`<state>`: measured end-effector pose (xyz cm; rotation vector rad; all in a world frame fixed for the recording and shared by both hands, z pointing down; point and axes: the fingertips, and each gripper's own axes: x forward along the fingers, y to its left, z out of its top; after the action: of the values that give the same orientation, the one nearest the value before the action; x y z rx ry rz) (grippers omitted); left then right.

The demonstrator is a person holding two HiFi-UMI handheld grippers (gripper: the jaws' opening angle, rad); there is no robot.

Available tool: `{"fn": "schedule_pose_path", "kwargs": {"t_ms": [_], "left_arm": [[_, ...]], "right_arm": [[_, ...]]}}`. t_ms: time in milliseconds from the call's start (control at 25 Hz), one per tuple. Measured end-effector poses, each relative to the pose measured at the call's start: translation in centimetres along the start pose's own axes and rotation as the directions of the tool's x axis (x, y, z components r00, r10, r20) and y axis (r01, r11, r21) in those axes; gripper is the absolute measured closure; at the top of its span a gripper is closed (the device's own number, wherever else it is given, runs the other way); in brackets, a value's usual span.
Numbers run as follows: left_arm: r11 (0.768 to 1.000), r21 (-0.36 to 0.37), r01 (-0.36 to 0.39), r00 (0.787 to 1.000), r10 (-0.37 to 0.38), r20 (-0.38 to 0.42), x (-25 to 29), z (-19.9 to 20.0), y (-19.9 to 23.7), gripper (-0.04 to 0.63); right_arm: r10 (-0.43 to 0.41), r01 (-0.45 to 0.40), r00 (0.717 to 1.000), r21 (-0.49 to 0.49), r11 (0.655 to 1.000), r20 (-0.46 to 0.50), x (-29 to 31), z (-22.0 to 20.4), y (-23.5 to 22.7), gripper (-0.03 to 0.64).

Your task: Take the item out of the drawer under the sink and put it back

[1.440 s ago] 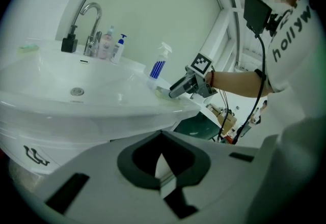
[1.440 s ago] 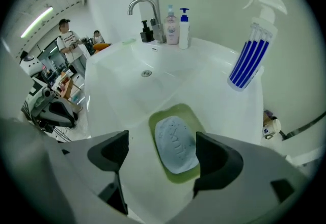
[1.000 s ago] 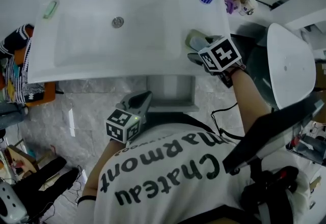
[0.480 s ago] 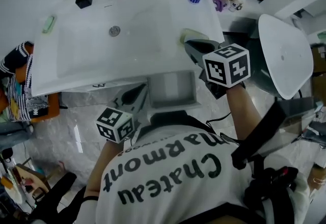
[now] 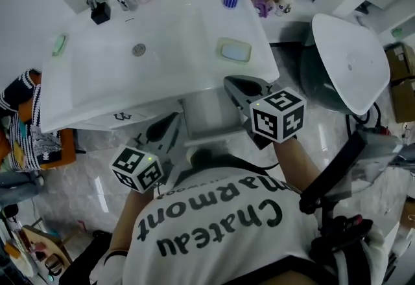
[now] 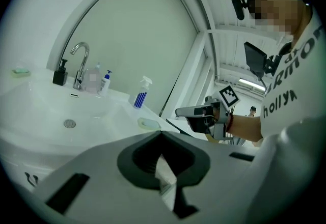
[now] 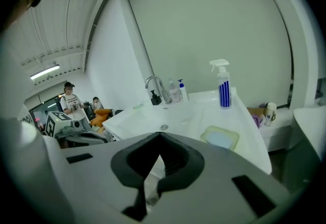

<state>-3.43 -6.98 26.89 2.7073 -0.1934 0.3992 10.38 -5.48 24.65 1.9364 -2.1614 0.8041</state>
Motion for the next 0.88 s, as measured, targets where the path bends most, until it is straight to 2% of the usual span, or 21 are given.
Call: {"fn": "schedule_pose_path", "kwargs": {"t_ms": [120, 440, 880], "left_arm": [[1.0, -0.006, -0.012, 1.0, 0.012, 0.009, -0.1, -0.3, -1.5, 0.598], [0.997, -0.015, -0.08, 0.994, 0.081, 0.069, -0.1, -1.5, -6.9, 0.598], [0.993, -0.002, -0.117, 0.991, 0.116, 0.069, -0.1, -4.5, -12.1, 0.598]], "right_arm": [[-0.003, 0.002, 1.0, -0.036, 0.999, -0.006, -1.7, -0.9, -0.2, 0.606], [0.048, -0.048, 0.999, -0.054, 0.997, -0.002, -7.7, -4.0, -0.8, 0.606], [0.042, -0.043, 0.999, -0.064, 0.997, -0.006, -12.8, -7.7, -2.6, 0.606]]}}
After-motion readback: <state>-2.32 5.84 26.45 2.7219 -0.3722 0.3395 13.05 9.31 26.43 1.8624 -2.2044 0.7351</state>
